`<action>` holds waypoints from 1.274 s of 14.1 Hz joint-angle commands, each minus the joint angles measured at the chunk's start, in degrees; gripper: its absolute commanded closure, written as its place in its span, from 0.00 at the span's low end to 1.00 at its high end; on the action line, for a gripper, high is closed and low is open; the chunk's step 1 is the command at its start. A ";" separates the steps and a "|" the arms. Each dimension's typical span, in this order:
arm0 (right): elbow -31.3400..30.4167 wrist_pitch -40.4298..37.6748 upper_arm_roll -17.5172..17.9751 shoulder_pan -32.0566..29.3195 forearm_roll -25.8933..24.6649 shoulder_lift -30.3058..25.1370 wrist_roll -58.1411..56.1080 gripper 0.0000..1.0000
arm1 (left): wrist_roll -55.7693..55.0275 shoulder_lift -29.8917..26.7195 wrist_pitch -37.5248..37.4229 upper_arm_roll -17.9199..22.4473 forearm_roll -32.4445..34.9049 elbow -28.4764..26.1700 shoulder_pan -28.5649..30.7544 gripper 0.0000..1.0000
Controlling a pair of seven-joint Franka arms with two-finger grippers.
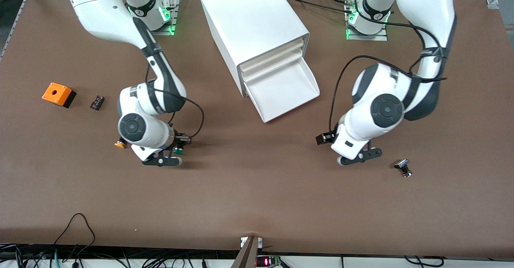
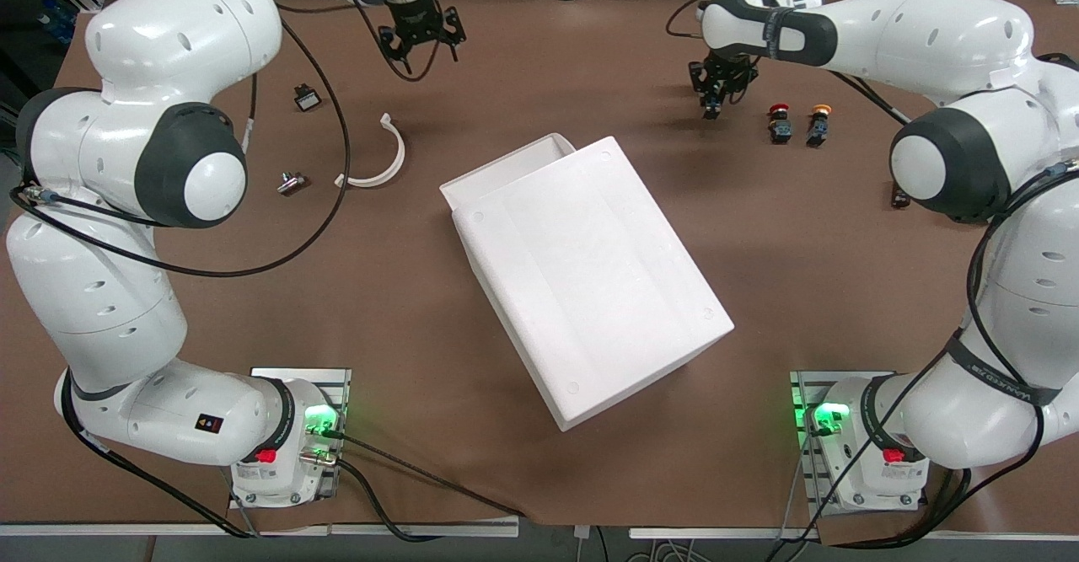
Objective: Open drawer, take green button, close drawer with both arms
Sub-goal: 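Lower the button with the right gripper while the left gripper reaches the drawer, then release the button with the right gripper while the left gripper pushes the drawer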
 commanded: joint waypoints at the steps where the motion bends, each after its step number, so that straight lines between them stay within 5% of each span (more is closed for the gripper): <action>1: -4.77 1.59 1.02 -3.73 1.67 -2.82 -5.92 1.00 | -7.34 -3.97 7.36 0.24 1.44 -9.70 -1.77 0.04; 5: -7.41 3.17 1.02 -5.49 1.76 -2.73 -7.34 0.96 | -14.48 -6.26 17.56 -0.81 1.44 -21.30 -4.94 0.03; 6: -7.41 3.26 1.02 -6.19 1.85 -2.65 -7.34 0.85 | -15.53 -6.18 18.36 -2.29 1.36 -22.89 -5.21 0.03; 8: -7.32 3.17 1.02 -6.55 1.94 -2.64 -7.34 0.36 | -19.39 -6.18 19.07 -3.45 1.36 -24.31 -5.30 0.03; 11: -6.53 2.64 1.02 -6.55 2.02 -3.87 -7.16 0.01 | -21.51 -5.74 19.16 -4.16 1.36 -24.75 -5.91 0.03; 18: -4.60 2.38 0.84 -7.25 1.24 -13.35 -8.82 0.01 | -24.33 -5.74 18.54 -8.98 0.83 -26.86 -5.39 0.02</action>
